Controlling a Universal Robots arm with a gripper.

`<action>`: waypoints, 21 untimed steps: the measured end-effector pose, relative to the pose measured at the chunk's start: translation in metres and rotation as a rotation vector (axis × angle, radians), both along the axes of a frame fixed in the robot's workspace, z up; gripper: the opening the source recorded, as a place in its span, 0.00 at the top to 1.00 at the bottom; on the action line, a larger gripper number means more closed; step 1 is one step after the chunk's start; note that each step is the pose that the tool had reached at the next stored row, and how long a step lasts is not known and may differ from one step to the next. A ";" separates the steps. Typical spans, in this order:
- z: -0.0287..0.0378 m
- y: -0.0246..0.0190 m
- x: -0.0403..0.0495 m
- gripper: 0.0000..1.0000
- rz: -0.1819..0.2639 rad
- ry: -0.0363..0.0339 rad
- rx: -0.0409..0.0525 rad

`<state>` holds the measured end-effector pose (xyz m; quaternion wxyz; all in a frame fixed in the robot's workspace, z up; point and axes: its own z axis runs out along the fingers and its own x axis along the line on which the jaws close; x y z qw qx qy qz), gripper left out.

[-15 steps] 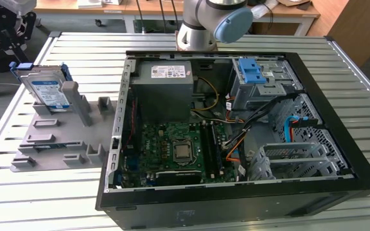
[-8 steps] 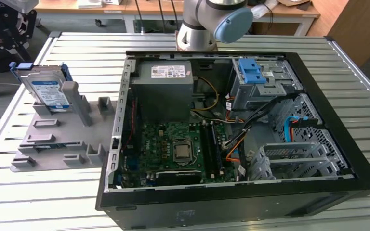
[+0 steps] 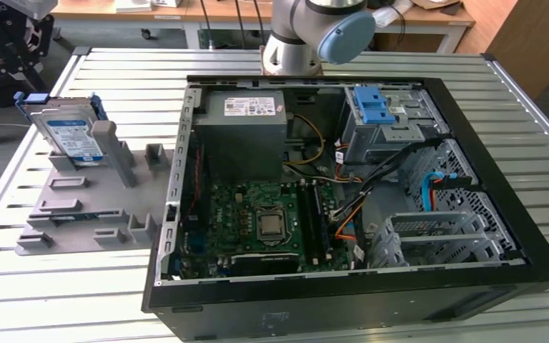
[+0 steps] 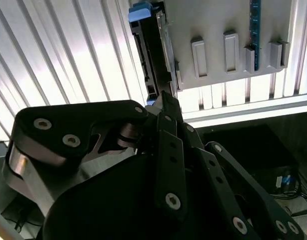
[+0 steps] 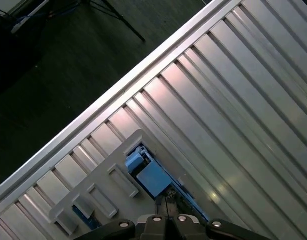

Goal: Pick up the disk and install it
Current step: 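Pick up the disk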

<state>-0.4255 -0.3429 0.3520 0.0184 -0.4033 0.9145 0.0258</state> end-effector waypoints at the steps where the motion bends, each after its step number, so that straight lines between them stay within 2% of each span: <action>1: 0.0000 0.0000 0.0000 0.89 0.015 0.0005 -0.0038; 3: 0.0000 0.0000 -0.0001 0.89 0.046 0.0013 -0.0107; 6: -0.0004 0.0000 -0.0001 0.89 0.101 0.0017 -0.0130; 21: -0.0047 0.0001 -0.0001 0.89 0.372 0.0000 -0.0139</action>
